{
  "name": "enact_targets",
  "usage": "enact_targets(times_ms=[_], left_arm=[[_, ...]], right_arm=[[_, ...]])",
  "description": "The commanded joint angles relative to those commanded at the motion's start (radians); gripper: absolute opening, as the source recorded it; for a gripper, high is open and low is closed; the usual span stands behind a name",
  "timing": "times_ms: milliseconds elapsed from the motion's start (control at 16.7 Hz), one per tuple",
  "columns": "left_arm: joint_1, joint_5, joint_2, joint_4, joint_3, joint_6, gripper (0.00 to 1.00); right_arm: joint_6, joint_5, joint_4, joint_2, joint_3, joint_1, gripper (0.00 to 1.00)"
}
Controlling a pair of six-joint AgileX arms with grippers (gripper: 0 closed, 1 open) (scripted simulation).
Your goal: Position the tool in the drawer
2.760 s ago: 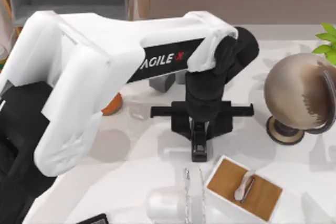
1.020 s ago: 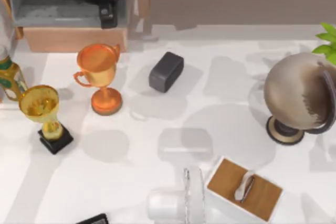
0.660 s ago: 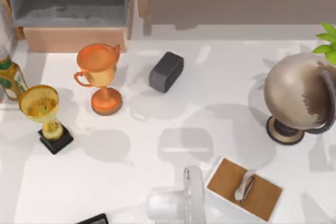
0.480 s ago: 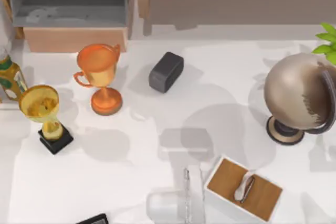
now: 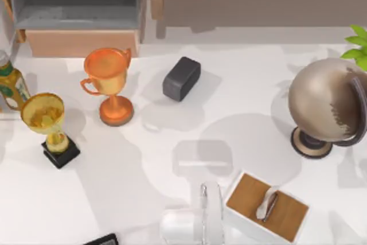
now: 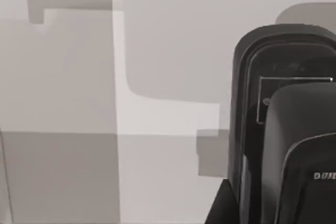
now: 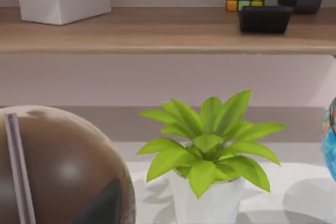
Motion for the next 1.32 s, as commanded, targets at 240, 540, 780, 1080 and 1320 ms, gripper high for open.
enact_targets(times_ms=[240, 540, 780, 1080, 1320], left_arm=[[-0.002, 0.001, 0.006, -0.006, -0.005, 0.008, 0.0], [-0.002, 0.001, 0.006, 0.012, -0.014, 0.011, 0.0], [-0.001, 0.001, 0.012, 0.028, -0.033, 0.008, 0.0], [-0.001, 0.001, 0.012, 0.028, -0.033, 0.008, 0.23], [-0.001, 0.001, 0.012, 0.028, -0.033, 0.008, 0.53]], right_arm=[[0.0, 0.0, 0.0, 0.0, 0.0, 0.0, 1.0], [0.0, 0.0, 0.0, 0.0, 0.0, 0.0, 1.0], [0.0, 0.0, 0.0, 0.0, 0.0, 0.0, 1.0], [0.0, 0.0, 0.0, 0.0, 0.0, 0.0, 1.0], [0.0, 0.0, 0.0, 0.0, 0.0, 0.0, 1.0]])
